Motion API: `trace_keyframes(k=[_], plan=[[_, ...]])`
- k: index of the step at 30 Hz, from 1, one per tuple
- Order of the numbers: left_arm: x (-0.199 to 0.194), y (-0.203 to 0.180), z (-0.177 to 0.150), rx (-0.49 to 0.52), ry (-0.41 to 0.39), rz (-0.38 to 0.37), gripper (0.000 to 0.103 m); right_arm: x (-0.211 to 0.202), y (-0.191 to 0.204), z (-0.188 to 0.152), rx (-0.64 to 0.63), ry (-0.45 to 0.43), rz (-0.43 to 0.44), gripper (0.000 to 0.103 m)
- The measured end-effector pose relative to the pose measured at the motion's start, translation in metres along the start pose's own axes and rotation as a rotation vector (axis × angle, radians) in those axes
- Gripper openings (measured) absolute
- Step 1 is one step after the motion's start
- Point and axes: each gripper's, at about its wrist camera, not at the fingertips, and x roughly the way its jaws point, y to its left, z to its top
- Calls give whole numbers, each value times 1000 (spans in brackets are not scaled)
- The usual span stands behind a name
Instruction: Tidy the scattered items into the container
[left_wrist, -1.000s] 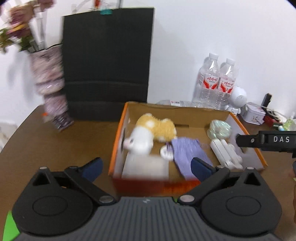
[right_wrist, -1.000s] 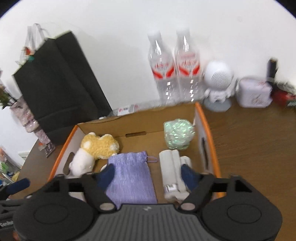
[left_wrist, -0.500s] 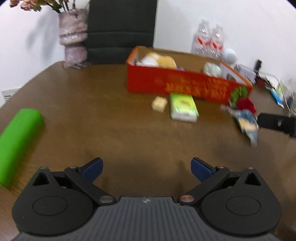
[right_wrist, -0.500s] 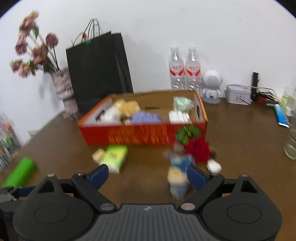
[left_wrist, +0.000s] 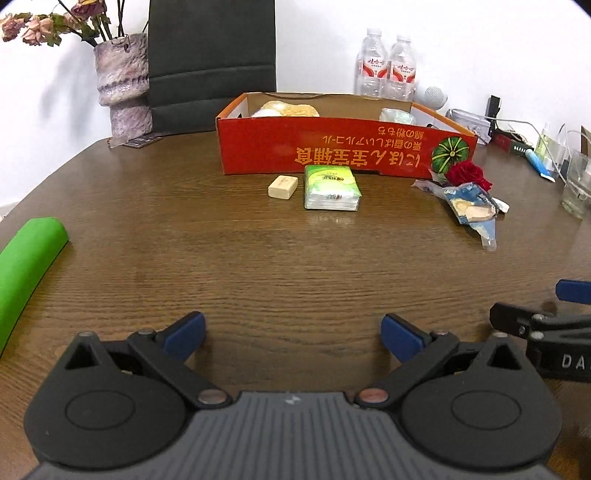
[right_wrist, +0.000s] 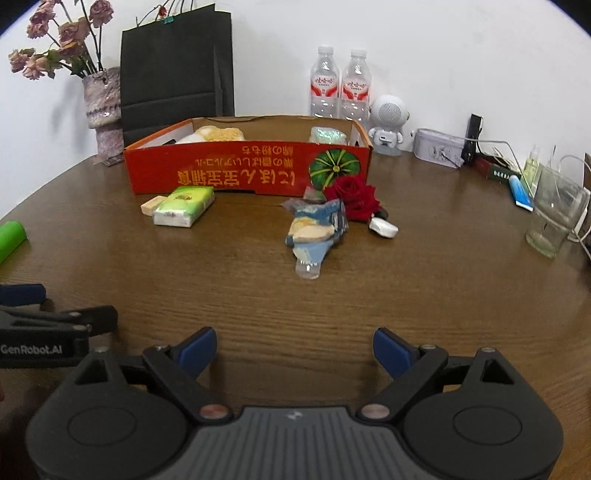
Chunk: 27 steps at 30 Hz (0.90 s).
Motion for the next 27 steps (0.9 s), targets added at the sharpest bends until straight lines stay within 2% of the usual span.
trace_keyframes(k=[3, 7, 16, 22, 27], plan=[[0, -1, 0, -9, -1, 6, 103, 4, 0, 0, -2, 2, -6, 93], [0, -3, -2, -17, -11, 21, 103, 9, 2, 1, -9, -4, -11, 103], [-5, -12, -5, 24, -33, 65, 103, 12, -1, 0, 29, -11, 5, 103], [-3, -7, -5, -14, -15, 14, 103, 14, -1, 1, 31, -11, 3, 103], [-2, -8, -5, -13, -14, 10, 103, 15, -1, 2, 33, -10, 0, 103]])
